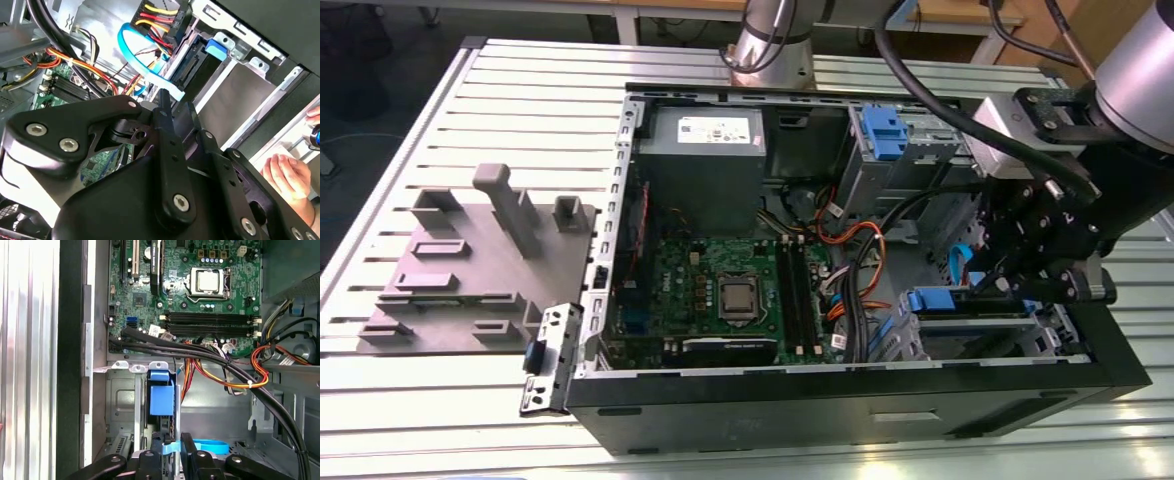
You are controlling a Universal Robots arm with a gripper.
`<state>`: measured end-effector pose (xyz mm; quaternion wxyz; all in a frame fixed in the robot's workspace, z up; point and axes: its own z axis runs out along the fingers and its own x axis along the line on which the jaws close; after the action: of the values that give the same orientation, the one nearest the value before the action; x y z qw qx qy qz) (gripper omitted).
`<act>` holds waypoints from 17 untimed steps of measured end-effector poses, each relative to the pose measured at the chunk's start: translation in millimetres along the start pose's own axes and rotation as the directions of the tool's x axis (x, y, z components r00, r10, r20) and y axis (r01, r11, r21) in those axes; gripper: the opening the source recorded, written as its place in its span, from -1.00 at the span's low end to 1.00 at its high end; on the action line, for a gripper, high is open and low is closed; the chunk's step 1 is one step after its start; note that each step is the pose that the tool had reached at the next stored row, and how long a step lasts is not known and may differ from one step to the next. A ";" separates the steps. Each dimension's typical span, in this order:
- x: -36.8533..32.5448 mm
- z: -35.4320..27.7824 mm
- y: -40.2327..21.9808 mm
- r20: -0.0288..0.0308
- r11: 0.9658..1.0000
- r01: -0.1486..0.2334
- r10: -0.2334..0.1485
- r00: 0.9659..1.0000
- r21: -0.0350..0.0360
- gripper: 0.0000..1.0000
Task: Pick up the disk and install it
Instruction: 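Insert the first disk wire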
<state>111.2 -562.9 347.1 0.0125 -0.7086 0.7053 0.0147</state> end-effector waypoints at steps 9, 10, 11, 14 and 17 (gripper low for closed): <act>-0.1 0.2 -4.6 0.000 0.999 -0.035 0.035 0.999 0.001 -0.40; -0.1 0.1 -4.6 0.000 0.999 -0.035 0.035 0.999 0.001 -0.40; 0.0 -0.4 -4.6 0.000 0.999 -0.035 0.035 0.999 0.001 -0.40; -0.1 -3.0 -4.6 0.000 0.999 -0.035 0.035 0.999 0.001 -0.40; -0.2 -3.1 -5.4 0.000 0.999 -0.034 0.034 0.999 0.001 -0.40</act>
<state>116.7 -562.8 350.2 0.0129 -0.6964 0.7174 0.0146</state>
